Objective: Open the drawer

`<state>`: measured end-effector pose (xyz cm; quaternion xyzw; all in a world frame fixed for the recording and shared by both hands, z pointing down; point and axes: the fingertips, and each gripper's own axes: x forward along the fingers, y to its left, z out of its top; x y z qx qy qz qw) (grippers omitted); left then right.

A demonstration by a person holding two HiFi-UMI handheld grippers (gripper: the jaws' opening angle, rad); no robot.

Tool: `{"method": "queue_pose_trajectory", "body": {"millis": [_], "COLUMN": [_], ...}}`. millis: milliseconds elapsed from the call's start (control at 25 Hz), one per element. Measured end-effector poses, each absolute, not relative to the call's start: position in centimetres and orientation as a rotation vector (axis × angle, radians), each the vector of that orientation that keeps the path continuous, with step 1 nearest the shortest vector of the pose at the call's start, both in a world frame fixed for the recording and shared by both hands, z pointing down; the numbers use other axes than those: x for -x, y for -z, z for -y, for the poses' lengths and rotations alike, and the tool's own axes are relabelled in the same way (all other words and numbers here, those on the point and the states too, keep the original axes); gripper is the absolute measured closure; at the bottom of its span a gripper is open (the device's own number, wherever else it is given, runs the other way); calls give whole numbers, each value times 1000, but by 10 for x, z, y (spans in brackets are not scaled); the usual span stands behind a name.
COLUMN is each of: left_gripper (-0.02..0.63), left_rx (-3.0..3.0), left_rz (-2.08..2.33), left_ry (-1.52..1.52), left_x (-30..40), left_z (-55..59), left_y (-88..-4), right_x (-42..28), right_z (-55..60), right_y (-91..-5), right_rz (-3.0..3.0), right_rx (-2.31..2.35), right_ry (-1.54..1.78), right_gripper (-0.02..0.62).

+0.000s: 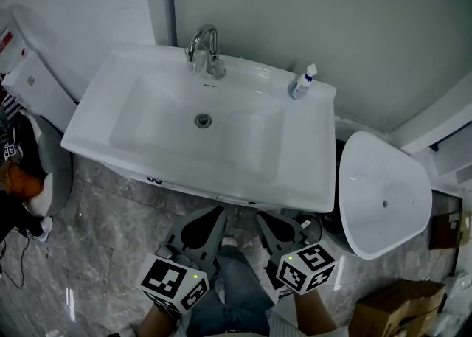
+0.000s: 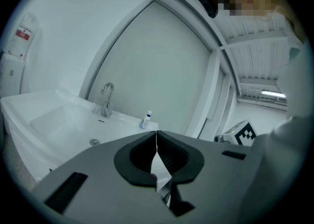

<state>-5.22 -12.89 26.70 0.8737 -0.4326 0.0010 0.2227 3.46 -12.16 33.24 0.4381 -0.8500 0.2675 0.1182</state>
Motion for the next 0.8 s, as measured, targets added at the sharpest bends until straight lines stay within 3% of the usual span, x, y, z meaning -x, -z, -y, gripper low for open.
{"method": "queue_pose_trajectory", "body": {"millis": [800], "left_gripper": [588], "left_rx": [-2467], "left_rz": [1025], "left_ry": [-81], "left_x": [21], "left_z": [109], "left_y": [-373], "right_x": [-46], "right_z": [114], "right_y": [-441], "right_rz": [2365], "right_rx": [-1442], "right_ry": [-767], "right_gripper": [589]}}
